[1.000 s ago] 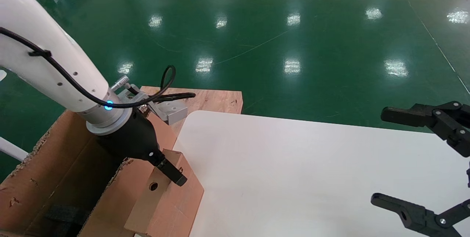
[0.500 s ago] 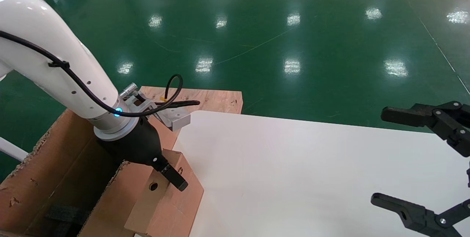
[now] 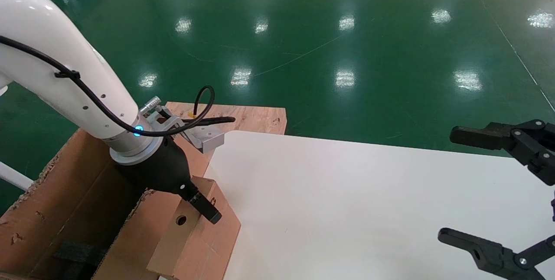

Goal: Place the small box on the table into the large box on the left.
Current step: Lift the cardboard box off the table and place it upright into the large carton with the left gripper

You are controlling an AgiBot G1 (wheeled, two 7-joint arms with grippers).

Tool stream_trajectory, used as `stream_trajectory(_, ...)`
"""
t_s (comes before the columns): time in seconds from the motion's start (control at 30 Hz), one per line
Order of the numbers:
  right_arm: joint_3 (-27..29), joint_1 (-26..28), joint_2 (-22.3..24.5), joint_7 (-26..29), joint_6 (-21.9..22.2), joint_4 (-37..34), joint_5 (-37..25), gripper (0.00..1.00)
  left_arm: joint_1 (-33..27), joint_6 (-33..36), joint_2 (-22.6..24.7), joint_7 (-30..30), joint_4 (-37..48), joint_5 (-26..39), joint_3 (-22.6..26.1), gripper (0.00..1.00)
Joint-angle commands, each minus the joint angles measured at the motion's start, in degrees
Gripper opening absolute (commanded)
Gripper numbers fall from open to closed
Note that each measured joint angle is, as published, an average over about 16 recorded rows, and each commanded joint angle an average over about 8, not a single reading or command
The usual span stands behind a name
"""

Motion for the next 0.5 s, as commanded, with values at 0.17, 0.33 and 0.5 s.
stream_trajectory(0.17,0.0,0.0,0.0,0.0,0.0,0.0,0.0,1.0,-0.03,0.03,-0.03,0.02,0.0,0.05,-0.06,0.0)
stream_trajectory(0.33,0.0,0.0,0.0,0.0,0.0,0.0,0.0,1.0,-0.05,0.04,-0.05,0.03,0.0,0.07,-0.07,0.0)
stream_trajectory(0.5,0.0,0.0,0.0,0.0,0.0,0.0,0.0,1.0,-0.07,0.04,-0.06,0.05,0.0,0.09,-0.09,0.0)
